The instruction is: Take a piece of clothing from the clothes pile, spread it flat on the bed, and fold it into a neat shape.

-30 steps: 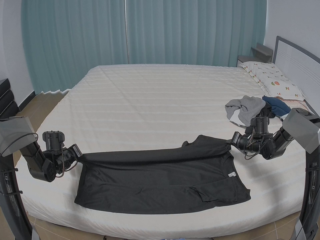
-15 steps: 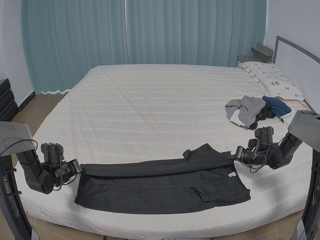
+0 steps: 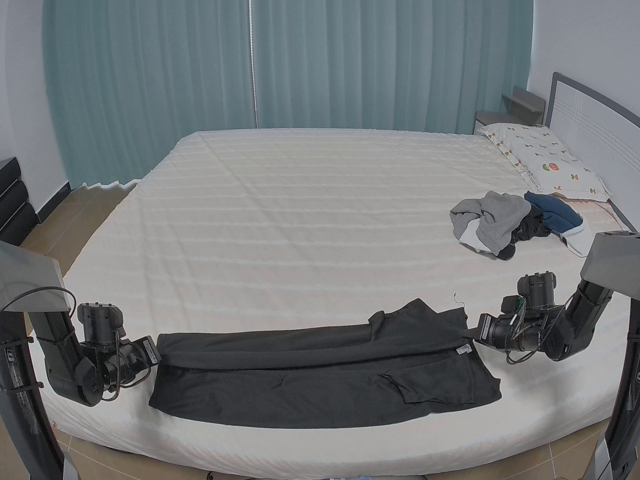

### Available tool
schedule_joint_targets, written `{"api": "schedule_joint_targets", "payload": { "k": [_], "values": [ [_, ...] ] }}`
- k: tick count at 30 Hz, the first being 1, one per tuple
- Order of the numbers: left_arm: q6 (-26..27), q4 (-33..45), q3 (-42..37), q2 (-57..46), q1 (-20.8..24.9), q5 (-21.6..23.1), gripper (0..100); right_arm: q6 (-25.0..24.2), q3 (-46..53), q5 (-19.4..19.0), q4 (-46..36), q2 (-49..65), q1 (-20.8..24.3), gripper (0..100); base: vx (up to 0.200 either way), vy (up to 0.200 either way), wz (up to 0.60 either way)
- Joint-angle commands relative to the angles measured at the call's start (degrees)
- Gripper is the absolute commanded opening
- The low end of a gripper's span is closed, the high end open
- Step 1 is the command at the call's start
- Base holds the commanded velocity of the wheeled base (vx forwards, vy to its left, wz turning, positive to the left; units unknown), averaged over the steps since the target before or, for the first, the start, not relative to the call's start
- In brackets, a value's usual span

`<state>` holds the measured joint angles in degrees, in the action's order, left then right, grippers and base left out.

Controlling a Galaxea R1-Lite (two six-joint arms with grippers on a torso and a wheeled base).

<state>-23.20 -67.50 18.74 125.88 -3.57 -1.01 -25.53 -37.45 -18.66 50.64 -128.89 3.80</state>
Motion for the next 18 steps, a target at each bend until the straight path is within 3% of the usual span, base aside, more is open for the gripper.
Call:
{"api": "schedule_joint_targets", "payload": {
  "k": [1,11,12,14,15,18],
  "values": [
    [-0.1,-1.1,-2.1,1.0,0.1,0.0,0,0.2,3.0,0.0,1.5,-0.8,0.2,0,0.0,0.0,0.0],
    [-0.7,-2.9,-2.4,3.1,0.1,0.0,0,0.1,4.0,0.0,1.6,-0.9,0.2,0,0.0,0.0,0.0],
    [-0.7,-3.2,-2.4,3.1,0.1,0.0,0,0.0,4.0,0.0,1.6,-0.9,0.2,100,0.0,0.0,0.0],
    [-0.7,-3.9,-2.7,3.1,0.1,0.0,0,-0.4,3.7,-0.1,1.7,-0.5,0.2,100,0.0,0.0,0.0],
    [-0.7,-3.9,-2.7,3.1,0.2,0.0,100,-0.7,3.4,-0.1,1.7,-0.2,0.2,100,0.0,0.0,0.0],
    [-0.7,-3.9,-2.7,3.1,0.2,0.0,100,-0.7,3.3,-0.1,1.6,0.4,0.2,100,0.0,0.0,0.0]
  ]
}}
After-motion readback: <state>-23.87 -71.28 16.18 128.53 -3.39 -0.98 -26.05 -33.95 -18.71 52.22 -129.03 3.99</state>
